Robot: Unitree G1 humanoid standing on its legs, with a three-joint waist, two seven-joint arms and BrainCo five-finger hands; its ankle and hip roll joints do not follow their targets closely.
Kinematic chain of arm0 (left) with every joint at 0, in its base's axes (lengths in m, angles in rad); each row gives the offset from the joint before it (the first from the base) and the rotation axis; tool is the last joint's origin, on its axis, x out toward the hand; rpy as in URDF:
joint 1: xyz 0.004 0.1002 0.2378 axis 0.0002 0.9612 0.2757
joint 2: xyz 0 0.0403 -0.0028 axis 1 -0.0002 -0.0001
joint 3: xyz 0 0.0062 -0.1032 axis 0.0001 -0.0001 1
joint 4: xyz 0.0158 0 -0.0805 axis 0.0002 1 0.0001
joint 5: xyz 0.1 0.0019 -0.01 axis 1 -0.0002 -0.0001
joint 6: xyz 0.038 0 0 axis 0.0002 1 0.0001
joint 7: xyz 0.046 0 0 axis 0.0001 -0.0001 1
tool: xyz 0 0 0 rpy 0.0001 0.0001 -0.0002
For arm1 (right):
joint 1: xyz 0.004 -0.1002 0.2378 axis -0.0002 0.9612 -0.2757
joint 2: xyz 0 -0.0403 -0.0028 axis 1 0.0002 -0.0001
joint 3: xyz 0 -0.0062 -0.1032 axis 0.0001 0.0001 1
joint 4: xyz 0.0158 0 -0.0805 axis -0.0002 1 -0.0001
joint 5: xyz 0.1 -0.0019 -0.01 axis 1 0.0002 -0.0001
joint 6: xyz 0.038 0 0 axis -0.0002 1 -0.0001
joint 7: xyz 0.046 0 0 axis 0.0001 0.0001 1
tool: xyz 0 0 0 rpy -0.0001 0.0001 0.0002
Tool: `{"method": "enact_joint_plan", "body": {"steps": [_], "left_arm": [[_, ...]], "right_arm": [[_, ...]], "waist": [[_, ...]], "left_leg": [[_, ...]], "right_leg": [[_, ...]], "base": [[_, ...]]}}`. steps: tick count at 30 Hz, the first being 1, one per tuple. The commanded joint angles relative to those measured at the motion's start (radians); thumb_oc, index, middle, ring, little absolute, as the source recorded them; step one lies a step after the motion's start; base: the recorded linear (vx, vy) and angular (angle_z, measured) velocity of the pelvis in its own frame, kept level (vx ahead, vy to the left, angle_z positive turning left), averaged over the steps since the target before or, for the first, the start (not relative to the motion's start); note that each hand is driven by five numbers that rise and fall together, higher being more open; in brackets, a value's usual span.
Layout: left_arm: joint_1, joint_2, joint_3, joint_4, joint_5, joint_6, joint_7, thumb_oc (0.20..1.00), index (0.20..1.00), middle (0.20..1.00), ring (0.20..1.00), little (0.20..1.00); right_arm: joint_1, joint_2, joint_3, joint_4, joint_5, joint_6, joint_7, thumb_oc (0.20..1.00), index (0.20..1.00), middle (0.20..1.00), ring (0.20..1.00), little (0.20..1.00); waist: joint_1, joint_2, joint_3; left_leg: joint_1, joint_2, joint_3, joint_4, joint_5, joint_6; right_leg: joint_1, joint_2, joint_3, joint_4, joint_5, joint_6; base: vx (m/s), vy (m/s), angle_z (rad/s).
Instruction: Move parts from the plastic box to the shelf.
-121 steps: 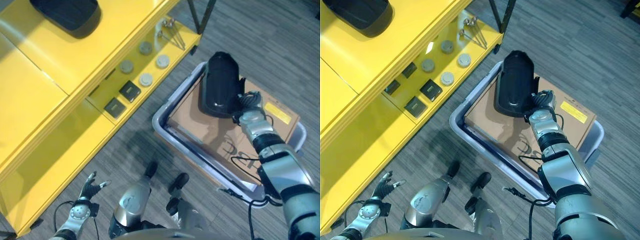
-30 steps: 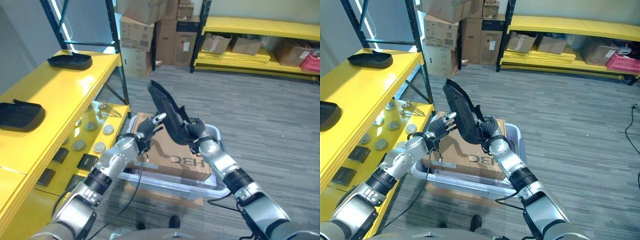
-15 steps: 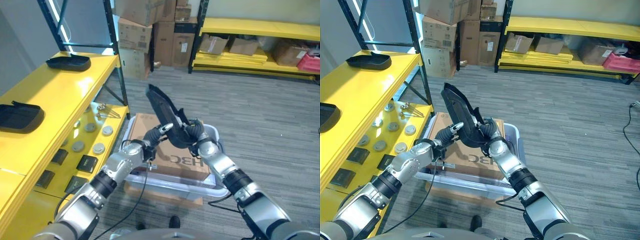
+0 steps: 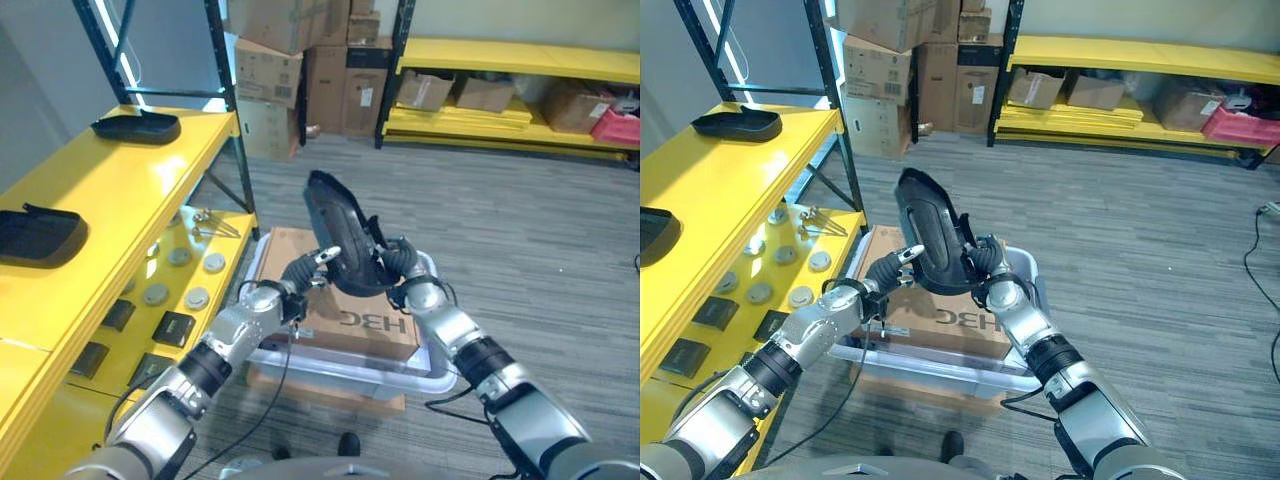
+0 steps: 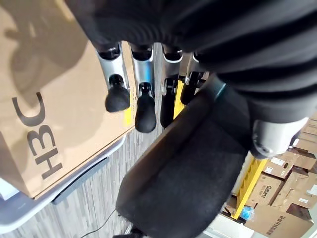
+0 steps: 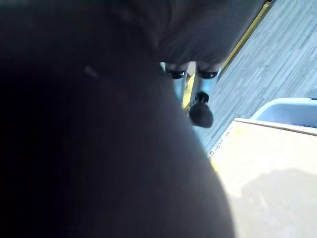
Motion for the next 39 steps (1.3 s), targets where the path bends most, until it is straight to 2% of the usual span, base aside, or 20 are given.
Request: {"method": "enact_joint_plan", "body": {"steps": [1,7,9,11,14,15,16,37,38,39], "left_arm": [[-0.123,-0.113,-0.059,0.071,-0.012,-0.088,-0.021,0.200,0.200,0.200,0.200,0.200],[-0.126,-0.108,-0.056,0.063,0.051,-0.098,-0.007,0.200,0.200,0.200,0.200,0.200],[-0.142,-0.092,-0.049,0.069,0.160,-0.118,0.002,0.200,0.200,0.200,0.200,0.200],[-0.152,-0.075,-0.049,0.068,0.205,-0.113,-0.014,0.200,0.200,0.200,0.200,0.200],[-0.161,-0.077,-0.066,0.044,0.194,-0.082,-0.002,0.200,0.200,0.200,0.200,0.200],[-0.163,-0.080,-0.071,0.039,0.190,-0.074,0.010,0.341,0.341,0.341,0.341,0.341],[-0.167,-0.087,-0.078,0.041,0.191,-0.066,0.014,1.000,1.000,1.000,1.000,1.000],[-0.179,-0.102,-0.119,0.082,0.216,-0.064,-0.011,1.000,1.000,1.000,1.000,1.000],[-0.179,-0.101,-0.126,0.082,0.225,-0.075,-0.005,0.564,0.564,0.564,0.564,0.564],[-0.180,-0.103,-0.130,0.081,0.241,-0.089,0.006,0.200,0.200,0.200,0.200,0.200]], "right_arm": [[-0.119,0.074,0.034,0.004,-0.024,-0.089,0.027,0.200,0.200,0.200,0.200,0.200],[-0.116,0.081,0.035,-0.003,-0.029,-0.086,0.022,0.200,0.200,0.200,0.200,0.200],[-0.121,0.083,0.029,-0.008,-0.024,-0.082,0.023,0.200,0.200,0.200,0.200,0.200],[-0.126,0.080,0.025,-0.015,-0.005,-0.075,0.026,0.200,0.200,0.200,0.200,0.200],[-0.138,0.097,0.026,-0.036,-0.014,-0.056,0.045,0.200,0.200,0.200,0.200,0.200],[-0.141,0.106,0.032,-0.037,-0.016,-0.050,0.045,0.200,0.200,0.200,0.200,0.200],[-0.149,0.121,0.046,-0.030,-0.015,-0.043,0.034,0.200,0.200,0.200,0.200,0.200],[-0.193,0.150,0.078,-0.004,-0.002,-0.029,0.011,0.200,0.200,0.200,0.200,0.200],[-0.192,0.149,0.079,0.000,-0.002,-0.034,0.011,0.200,0.200,0.200,0.200,0.200],[-0.193,0.149,0.079,0.001,-0.002,-0.035,0.013,0.200,0.200,0.200,0.200,0.200]], "waist": [[0.018,-0.013,-0.065],[0.020,-0.011,-0.061],[0.021,-0.012,-0.060],[0.022,-0.012,-0.061],[0.024,-0.011,-0.060],[0.025,-0.010,-0.060],[0.027,-0.010,-0.060],[0.034,-0.009,-0.055],[0.032,-0.008,-0.054],[0.032,-0.008,-0.053]], "left_leg": [[-0.036,0.057,0.001,-0.031,-0.033,-0.055],[-0.034,0.056,0.000,-0.031,-0.033,-0.054],[-0.032,0.056,-0.002,-0.031,-0.034,-0.054],[-0.030,0.056,-0.004,-0.031,-0.035,-0.054],[-0.029,0.053,-0.009,-0.031,-0.035,-0.052],[-0.029,0.052,-0.010,-0.031,-0.036,-0.052],[-0.028,0.052,-0.010,-0.031,-0.036,-0.052],[-0.022,0.049,-0.015,-0.031,-0.035,-0.052],[-0.022,0.049,-0.015,-0.031,-0.035,-0.052],[-0.021,0.049,-0.015,-0.031,-0.035,-0.052]], "right_leg": [[0.060,-0.107,-0.024,0.014,-0.118,0.145],[0.062,-0.107,-0.024,0.017,-0.120,0.144],[0.065,-0.107,-0.023,0.017,-0.121,0.144],[0.066,-0.107,-0.022,0.019,-0.123,0.145],[0.067,-0.106,-0.023,0.019,-0.123,0.145],[0.068,-0.106,-0.022,0.018,-0.122,0.144],[0.069,-0.107,-0.023,0.018,-0.123,0.144],[0.073,-0.105,-0.024,0.028,-0.130,0.141],[0.072,-0.105,-0.024,0.030,-0.131,0.141],[0.072,-0.105,-0.023,0.031,-0.131,0.141]], "base": [[0.00,0.000,0.00],[0.00,0.000,0.00],[0.00,0.000,0.00],[0.00,0.000,0.00],[0.00,0.000,0.00],[0.00,0.000,0.00],[0.00,0.000,0.00],[0.00,0.000,0.00],[0.00,0.000,0.00],[0.00,0.000,0.00]]}}
